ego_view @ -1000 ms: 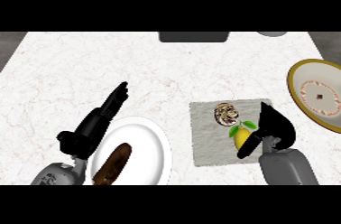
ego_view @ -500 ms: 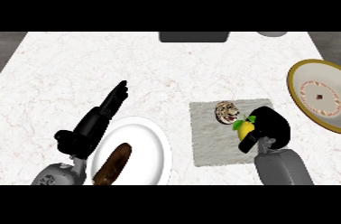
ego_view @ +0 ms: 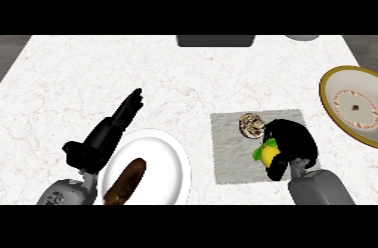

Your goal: Pick the lemon from the placemat and place it in the bowl

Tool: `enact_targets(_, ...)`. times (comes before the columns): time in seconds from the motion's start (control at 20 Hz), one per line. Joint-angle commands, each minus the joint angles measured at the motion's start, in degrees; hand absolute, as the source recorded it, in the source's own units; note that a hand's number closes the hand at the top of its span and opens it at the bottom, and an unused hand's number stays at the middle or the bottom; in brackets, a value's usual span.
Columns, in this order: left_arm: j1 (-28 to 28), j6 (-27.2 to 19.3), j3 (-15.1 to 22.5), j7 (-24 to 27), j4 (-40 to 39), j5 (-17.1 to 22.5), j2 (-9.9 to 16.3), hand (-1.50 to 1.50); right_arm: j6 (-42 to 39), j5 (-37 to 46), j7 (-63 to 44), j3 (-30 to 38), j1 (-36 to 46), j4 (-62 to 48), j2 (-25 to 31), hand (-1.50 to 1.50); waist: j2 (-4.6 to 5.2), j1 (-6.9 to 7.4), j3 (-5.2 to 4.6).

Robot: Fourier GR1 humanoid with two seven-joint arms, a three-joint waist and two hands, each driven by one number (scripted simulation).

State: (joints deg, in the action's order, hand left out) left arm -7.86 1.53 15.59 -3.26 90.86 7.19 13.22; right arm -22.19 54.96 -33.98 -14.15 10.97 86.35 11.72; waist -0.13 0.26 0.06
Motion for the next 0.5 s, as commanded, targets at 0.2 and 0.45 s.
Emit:
enact_targets(0.2,0.13,-0.09,-0.42,0.02,-1.1,-0.15,-0.88,0.0,6.58,1.04,30.03,-5.01,-7.96,8.45,18.18,1.5,-0.06,-1.21,-0.01)
enact_targets(0.45,2.29,1.53,-2.66,1.86,-0.21,0.92,0.81,0.0,14.08,-1.51,30.98,4.36,-11.66,18.02,20.4,1.5,-0.22,-1.53,-0.08)
